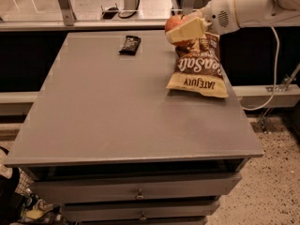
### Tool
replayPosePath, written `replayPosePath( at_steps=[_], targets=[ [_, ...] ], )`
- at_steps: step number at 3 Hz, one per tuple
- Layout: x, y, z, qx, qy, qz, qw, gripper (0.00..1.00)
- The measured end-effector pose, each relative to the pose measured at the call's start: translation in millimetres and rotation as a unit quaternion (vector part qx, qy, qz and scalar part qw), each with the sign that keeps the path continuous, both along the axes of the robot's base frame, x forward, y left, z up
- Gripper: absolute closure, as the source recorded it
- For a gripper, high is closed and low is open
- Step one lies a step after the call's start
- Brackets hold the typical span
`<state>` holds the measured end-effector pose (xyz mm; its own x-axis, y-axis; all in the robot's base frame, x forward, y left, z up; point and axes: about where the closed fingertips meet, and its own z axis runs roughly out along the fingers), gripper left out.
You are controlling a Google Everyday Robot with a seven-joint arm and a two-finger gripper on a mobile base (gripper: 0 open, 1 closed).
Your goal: Move apple near rxbar chocolate
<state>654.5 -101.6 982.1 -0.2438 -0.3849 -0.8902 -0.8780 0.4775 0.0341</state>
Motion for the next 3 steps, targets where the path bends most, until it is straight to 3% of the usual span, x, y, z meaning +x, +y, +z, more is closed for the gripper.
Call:
replayPosePath(
  at_steps=[1,2,3],
  targets=[
    [29,0,4,0.011,-0.010,-0.038,0.9992,1.00],
    [32,3,2,0.007,-0.007,-0.038,0.9992,1.00],
    [56,15,-3,-0.007,-0.005,-0.041,0.9991,1.00]
  ],
)
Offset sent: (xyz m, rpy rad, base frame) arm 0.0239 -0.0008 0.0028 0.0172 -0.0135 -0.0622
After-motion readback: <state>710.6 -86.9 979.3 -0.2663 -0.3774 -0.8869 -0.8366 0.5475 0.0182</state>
